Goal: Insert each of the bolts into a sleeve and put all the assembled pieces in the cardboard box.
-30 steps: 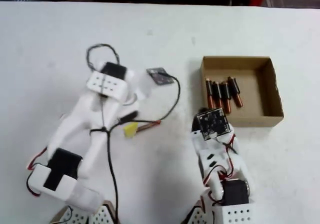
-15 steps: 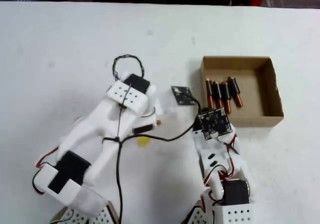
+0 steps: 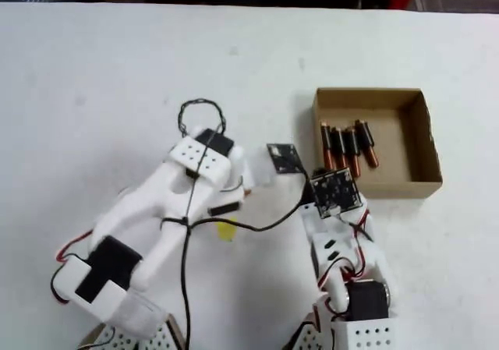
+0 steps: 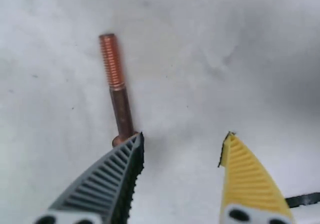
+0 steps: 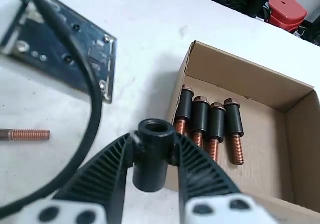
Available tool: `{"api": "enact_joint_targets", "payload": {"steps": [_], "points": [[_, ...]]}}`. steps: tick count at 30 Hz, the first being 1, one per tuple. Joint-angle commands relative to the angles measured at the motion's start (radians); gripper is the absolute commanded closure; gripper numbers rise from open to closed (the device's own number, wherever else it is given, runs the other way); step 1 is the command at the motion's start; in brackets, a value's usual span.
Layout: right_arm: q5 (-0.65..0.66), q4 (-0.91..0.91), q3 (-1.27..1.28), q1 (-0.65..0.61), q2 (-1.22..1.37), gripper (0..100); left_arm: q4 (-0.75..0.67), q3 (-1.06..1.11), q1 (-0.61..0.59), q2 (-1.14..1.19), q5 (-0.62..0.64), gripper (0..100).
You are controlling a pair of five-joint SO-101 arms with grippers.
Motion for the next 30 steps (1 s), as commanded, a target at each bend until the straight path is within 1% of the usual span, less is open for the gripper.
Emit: {"api": "enact_joint_targets", "payload": {"steps": [1,6,11,13,18,21,30], "points": [[-0.003,-0.028,-0.012,0.005,-0.013,98.1,-0.046,0.005,0.004,-0.005,-0.011,73],[-0.003,-0.027,-0.012,0.005,-0.013,98.1,-0.114,0.057,-0.001,-0.005,-0.011,73],[-0.003,-0.027,-0.012,0.005,-0.013,98.1,-0.115,0.063,-0.016,-0.005,-0.011,74],[-0.003,-0.027,-0.012,0.005,-0.013,98.1,-0.118,0.061,-0.039,-0.005,-0.011,77],[-0.003,-0.027,-0.012,0.005,-0.013,98.1,-0.164,0.069,-0.113,-0.005,-0.011,91],[-0.003,-0.027,-0.012,0.005,-0.013,98.1,-0.164,0.069,-0.122,-0.005,-0.011,97],[-0.003,-0.027,-0.012,0.005,-0.013,98.1,-0.164,0.063,-0.113,-0.005,-0.011,96]]}}
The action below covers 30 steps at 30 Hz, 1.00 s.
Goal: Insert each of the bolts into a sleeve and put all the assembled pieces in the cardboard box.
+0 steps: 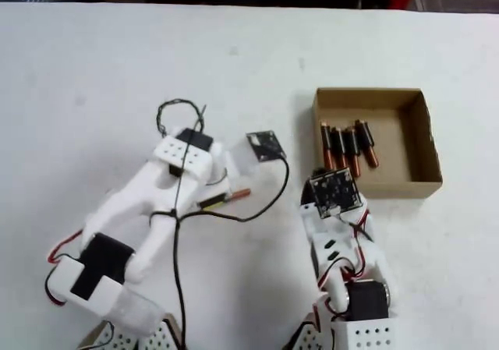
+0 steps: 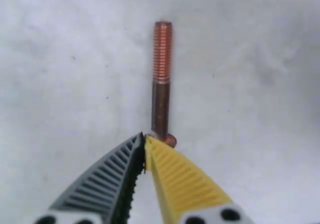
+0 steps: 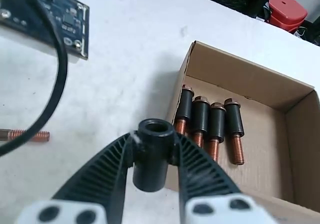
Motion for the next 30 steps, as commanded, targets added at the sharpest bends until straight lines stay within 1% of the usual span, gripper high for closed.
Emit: {"api": "enact_joint_targets", "payload": {"steps": [1,5,6,10,11,14,18,30], "points": [[-0.003,-0.027,-0.012,0.005,-0.013,98.1,-0.015,-0.012,-0.002,-0.005,-0.011,96],[-0.003,-0.027,-0.012,0.005,-0.013,98.1,-0.008,-0.014,-0.002,-0.007,-0.011,96],[-0.003,-0.027,-0.012,0.005,-0.013,98.1,-0.003,-0.014,-0.002,-0.012,-0.011,94],[-0.003,-0.027,-0.012,0.005,-0.013,98.1,0.055,-0.066,-0.025,-0.015,-0.009,81],[-0.003,-0.027,-0.012,0.005,-0.013,98.1,0.074,-0.089,-0.033,-0.015,-0.009,79],[-0.003,-0.024,-0.012,0.005,-0.013,98.1,0.135,-0.146,-0.050,-0.015,-0.009,79],[-0.003,-0.025,-0.012,0.005,-0.013,98.1,0.212,-0.170,-0.047,-0.015,-0.008,79],[-0.003,-0.022,-0.015,0.005,-0.013,98.1,0.212,-0.169,-0.041,-0.005,-0.003,79]]}}
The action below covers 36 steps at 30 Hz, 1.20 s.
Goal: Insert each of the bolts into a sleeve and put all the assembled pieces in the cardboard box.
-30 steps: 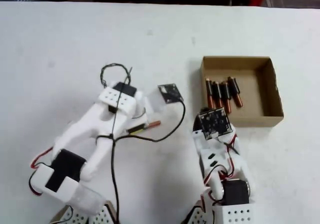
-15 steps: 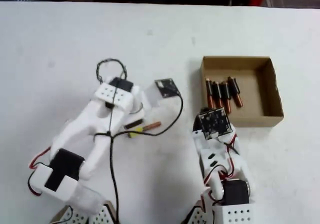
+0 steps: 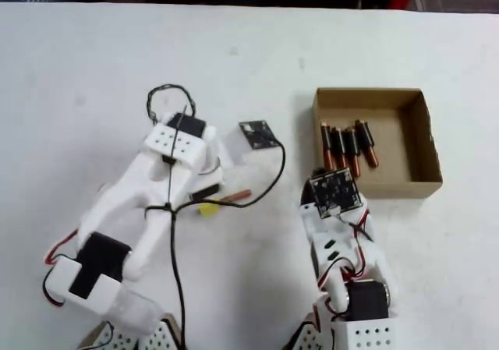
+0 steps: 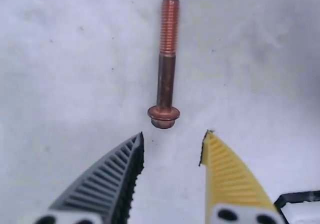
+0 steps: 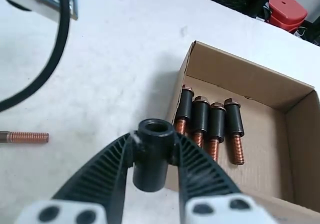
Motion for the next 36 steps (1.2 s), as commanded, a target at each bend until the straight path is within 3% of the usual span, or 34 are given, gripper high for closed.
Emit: {"api": "enact_joint_targets", "payload": {"steps": [1,8,12,16,21,32,36], "points": [[-0.003,-0.022,-0.014,0.005,-0.013,98.1,0.012,-0.038,-0.001,-0.005,-0.002,79],[-0.003,-0.022,-0.014,0.004,-0.013,98.1,-0.189,0.074,0.048,-0.005,-0.009,79],[-0.003,-0.022,-0.014,0.005,-0.013,98.1,-0.235,0.118,0.124,-0.005,-0.011,79],[-0.003,-0.021,-0.014,0.005,-0.013,98.1,-0.305,0.140,0.110,-0.005,-0.014,79],[-0.003,-0.021,-0.014,0.005,-0.013,98.1,-0.316,0.133,0.050,-0.004,-0.124,79],[-0.003,-0.019,-0.012,0.005,-0.013,98.1,-0.388,0.107,0.019,0.133,-0.129,79],[-0.003,-0.018,-0.012,0.005,-0.013,98.1,-0.282,-0.002,0.018,0.228,-0.129,79]]}}
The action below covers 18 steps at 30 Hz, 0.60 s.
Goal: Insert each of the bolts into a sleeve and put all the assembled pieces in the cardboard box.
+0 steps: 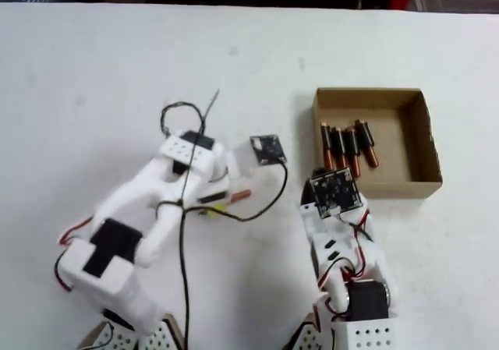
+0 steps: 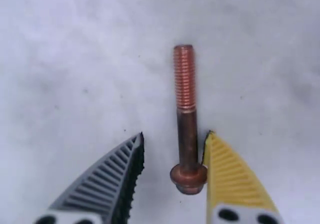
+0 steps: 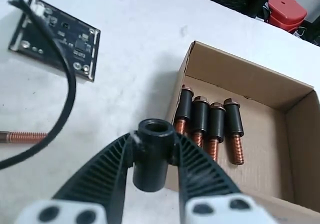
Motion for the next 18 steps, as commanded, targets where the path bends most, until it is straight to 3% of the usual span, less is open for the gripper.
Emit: {"api": "enact_joint_targets", "payload": {"steps": [1,6,11,18], "points": [[-0.003,-0.010,-0.012,0.005,-0.013,98.1,0.078,-0.107,-0.010,0.077,-0.006,79],[-0.003,-0.007,-0.012,0.005,-0.013,98.1,0.106,-0.157,-0.019,0.119,-0.006,80],[-0.003,-0.007,-0.012,0.005,-0.013,98.1,0.101,-0.157,-0.058,0.119,-0.008,92],[-0.003,-0.007,-0.012,0.005,-0.013,98.1,0.101,-0.157,-0.056,0.127,-0.006,92]]}}
